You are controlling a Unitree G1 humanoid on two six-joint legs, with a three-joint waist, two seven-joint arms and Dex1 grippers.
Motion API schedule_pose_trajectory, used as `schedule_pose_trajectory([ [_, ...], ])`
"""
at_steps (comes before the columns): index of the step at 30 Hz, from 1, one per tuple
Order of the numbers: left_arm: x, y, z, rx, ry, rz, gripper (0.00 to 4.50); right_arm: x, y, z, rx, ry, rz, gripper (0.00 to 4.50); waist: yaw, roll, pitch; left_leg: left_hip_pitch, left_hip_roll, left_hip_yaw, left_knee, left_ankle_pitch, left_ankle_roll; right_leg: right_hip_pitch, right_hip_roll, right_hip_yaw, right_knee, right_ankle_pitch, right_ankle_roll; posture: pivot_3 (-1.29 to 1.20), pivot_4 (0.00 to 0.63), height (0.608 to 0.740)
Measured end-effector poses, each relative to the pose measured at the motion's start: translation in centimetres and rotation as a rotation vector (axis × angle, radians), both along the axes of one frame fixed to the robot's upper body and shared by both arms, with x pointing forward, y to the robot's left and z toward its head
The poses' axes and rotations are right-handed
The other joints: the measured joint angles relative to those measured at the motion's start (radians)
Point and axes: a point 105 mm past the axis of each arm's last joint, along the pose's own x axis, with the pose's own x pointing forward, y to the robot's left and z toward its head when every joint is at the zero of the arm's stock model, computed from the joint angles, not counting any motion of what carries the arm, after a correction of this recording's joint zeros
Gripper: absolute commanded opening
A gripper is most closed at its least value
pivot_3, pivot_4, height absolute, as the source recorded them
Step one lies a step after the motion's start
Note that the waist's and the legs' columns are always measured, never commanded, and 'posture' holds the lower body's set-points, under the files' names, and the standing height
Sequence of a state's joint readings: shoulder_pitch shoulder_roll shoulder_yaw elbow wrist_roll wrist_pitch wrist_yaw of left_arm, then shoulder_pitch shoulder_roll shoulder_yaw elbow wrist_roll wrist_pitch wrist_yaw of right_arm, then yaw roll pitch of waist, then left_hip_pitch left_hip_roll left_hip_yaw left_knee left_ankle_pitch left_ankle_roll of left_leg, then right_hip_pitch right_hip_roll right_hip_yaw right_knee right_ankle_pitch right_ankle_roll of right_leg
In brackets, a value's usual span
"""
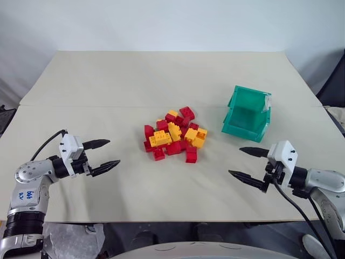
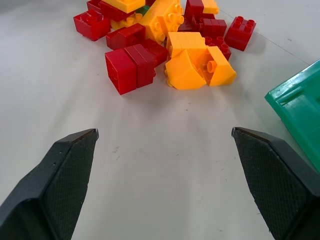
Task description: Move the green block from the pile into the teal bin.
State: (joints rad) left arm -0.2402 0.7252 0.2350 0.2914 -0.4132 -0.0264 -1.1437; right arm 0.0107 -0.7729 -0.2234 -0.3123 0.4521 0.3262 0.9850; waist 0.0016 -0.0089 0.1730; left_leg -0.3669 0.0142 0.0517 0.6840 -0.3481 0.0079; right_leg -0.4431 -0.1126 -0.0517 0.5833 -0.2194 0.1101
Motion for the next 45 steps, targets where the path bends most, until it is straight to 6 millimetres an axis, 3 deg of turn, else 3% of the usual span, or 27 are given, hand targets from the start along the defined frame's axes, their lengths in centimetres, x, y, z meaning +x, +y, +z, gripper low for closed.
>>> schedule_pose_trajectory([
  [6,1.7,0.5,0.5,-0.032,0.042,0.12,4.5,0.5,0.1,0.8,0.003,-0.033,-0.006,4.48,0.0,0.0,0.0,0.0,0.0,0.0,0.0,0.0,0.0,0.0,0.0,0.0,0.001,0.0,0.0,0.0,0.15,0.74],
  [10,1.3,-0.4,1.2,-0.045,0.02,0.065,4.5,0.6,0.2,0.7,0.011,-0.032,-0.012,4.48,0.0,0.0,0.0,0.0,0.0,0.0,0.0,0.0,0.0,0.0,0.0,0.0,0.0,0.0,0.0,0.0,0.15,0.74],
  [13,1.0,-1.5,1.7,-0.029,0.003,-0.003,3.91,0.7,0.9,0.8,0.034,-0.033,0.004,4.5,0.0,0.0,0.0,0.0,0.0,0.0,0.0,0.0,0.0,0.0,0.0,0.0,0.001,0.0,0.0,0.0,0.15,0.74],
  [16,0.9,-2.4,1.6,-0.039,0.024,-0.035,3.05,0.9,1.7,1.4,0.055,-0.049,0.026,4.5,0.0,0.0,0.0,0.0,0.0,0.0,0.0,0.0,0.0,0.0,0.0,0.0,0.001,0.0,0.0,0.0,0.15,0.74],
  [22,-0.7,-6.6,2.0,-0.066,0.062,-0.291,1.11,0.7,4.2,2.3,0.089,-0.071,0.109,4.5,0.0,0.0,0.0,0.0,0.0,0.0,0.001,0.0,0.0,0.0,0.0,0.0,0.001,0.0,0.0,0.0,0.15,0.74],
  [26,-0.2,-9.6,2.6,-0.075,0.06,-0.438,0.04,1.1,5.2,2.7,0.109,-0.091,0.13,4.5,0.009,0.0,0.0,-0.002,-0.001,0.0,0.005,0.0,0.0,0.0,0.001,0.0,0.002,0.0,0.0,0.0,0.15,0.74],
  [34,3.4,-12.4,1.2,-0.055,0.062,-0.474,0.04,1.4,5.8,2.8,0.139,-0.107,0.118,4.5,0.021,0.0,0.0,-0.004,0.0,0.0,0.013,-0.001,0.002,0.0,0.002,0.001,0.004,0.001,0.001,0.0,0.15,0.74],
  [40,7.6,-13.4,0.3,-0.012,0.02,-0.346,0.04,1.5,5.8,2.5,0.167,-0.114,0.076,4.5,0.024,-0.002,0.001,-0.004,-0.001,0.0,0.015,-0.002,0.004,0.002,0.001,0.001,0.002,0.002,0.003,0.0,0.15,0.74],
  [45,10.8,-13.1,1.5,-0.019,-0.041,-0.156,0.04,1.5,5.7,2.4,0.165,-0.118,0.063,4.5,0.023,-0.004,0.002,-0.005,-0.001,0.0,0.014,-0.002,0.004,0.002,0.002,0.0,0.001,0.002,0.004,0.0,0.15,0.74],
])
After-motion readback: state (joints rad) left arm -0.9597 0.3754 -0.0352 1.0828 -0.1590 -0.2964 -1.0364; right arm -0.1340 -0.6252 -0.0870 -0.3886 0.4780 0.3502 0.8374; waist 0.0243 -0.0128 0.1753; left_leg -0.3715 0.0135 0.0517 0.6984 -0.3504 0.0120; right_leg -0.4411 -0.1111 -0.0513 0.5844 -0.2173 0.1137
